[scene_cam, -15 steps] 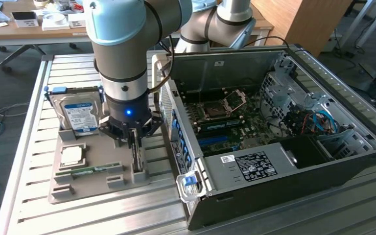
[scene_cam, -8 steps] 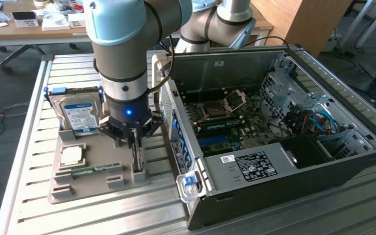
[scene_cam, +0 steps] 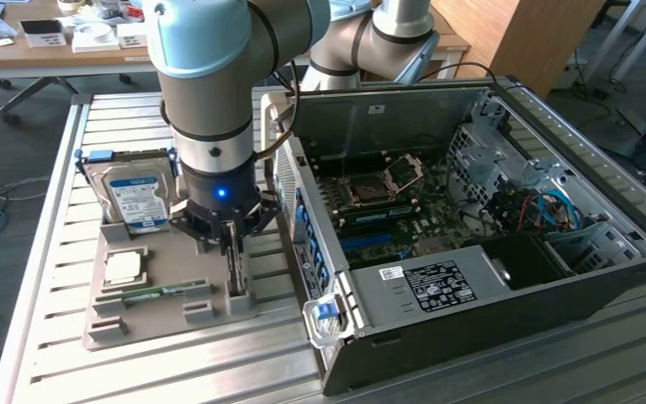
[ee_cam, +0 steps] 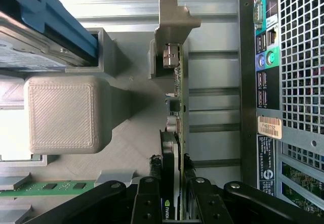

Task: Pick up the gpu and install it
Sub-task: 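Pick up the gpu and move the gpu toward the slot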

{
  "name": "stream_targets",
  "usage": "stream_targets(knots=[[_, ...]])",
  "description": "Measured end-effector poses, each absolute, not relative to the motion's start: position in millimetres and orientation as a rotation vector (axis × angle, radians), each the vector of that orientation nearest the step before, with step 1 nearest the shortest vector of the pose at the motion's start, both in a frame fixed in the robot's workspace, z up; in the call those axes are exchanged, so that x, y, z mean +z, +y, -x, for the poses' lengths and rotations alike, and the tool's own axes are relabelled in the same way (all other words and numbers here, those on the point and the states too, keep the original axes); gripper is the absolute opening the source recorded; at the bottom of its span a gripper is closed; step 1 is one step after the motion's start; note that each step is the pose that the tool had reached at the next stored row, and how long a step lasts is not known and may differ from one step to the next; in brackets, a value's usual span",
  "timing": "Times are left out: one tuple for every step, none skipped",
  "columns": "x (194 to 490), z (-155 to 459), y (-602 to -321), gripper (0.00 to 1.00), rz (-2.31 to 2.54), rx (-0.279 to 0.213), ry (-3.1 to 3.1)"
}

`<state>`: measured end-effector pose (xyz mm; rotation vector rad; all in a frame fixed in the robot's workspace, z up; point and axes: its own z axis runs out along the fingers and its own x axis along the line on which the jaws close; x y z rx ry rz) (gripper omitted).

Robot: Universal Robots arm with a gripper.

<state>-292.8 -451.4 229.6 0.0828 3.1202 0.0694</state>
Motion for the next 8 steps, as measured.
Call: stream_targets(knots=[[230, 293, -451, 0.27, -0.082, 0.069, 3.120], [232, 293, -451, 0.27, -0.080, 0.069, 3.121], [233, 293, -451, 0.27, -0.079, 0.069, 3.121], [235, 293, -451, 0.27, -0.078, 0.069, 3.121], [237, 293, -451, 0.27, -0.076, 0.069, 3.121], [239, 293, -451, 0.27, -0.076, 0.069, 3.121], [243, 293, -451, 0.27, -0.075, 0.069, 3.121], [247, 293, -451, 0.27, -0.074, 0.069, 3.121]])
